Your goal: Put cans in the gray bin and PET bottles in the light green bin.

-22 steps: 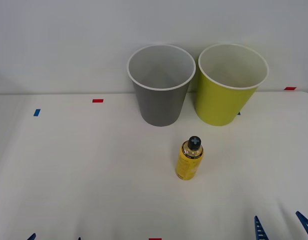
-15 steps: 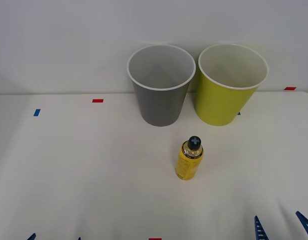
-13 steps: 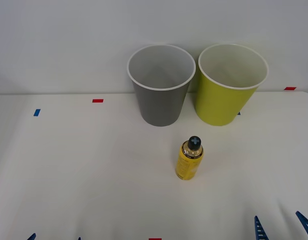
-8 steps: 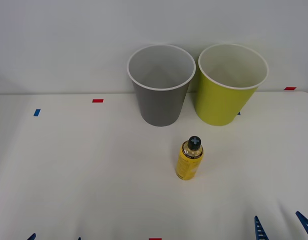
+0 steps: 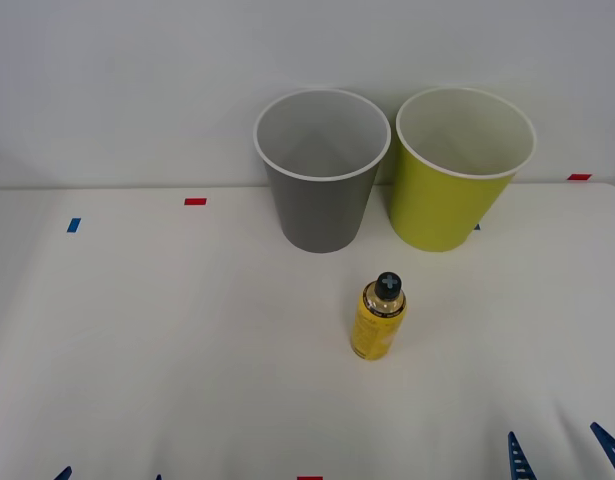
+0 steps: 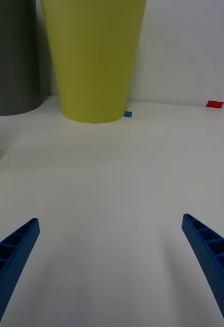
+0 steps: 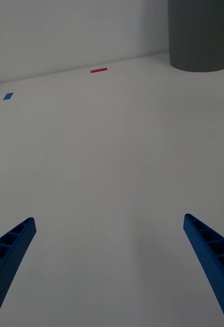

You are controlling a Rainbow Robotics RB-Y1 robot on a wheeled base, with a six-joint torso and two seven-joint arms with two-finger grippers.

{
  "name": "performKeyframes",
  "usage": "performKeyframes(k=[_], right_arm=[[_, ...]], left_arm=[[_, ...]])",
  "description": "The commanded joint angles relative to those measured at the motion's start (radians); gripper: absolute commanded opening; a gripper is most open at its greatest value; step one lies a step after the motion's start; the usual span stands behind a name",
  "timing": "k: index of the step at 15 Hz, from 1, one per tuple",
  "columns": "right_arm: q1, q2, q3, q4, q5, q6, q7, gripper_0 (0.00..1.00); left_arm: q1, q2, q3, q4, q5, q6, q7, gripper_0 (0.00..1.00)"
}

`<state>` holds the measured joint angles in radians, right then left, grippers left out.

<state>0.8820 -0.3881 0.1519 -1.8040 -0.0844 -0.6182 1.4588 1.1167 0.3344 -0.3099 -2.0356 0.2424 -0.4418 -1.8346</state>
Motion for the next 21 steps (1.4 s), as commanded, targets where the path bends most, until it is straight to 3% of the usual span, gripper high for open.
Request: performKeyframes(k=[1,16,21], right_arm=[[0.0,0.0,0.0,0.0,0.0,0.0,0.0,0.97],[-0.015,0.018,0.008,0.037,0.002,0.017,0.0,0.97],[-0.02,0.02,0.021,0.038,0.003,-0.067,0.005,0.97]], left_arm=[[0.0,0.0,0.0,0.0,0.0,0.0,0.0,1.0],[0.0,0.0,0.0,0.0,0.0,0.0,0.0,1.0],[0.0,0.0,0.0,0.0,0.0,0.0,0.0,1.0]])
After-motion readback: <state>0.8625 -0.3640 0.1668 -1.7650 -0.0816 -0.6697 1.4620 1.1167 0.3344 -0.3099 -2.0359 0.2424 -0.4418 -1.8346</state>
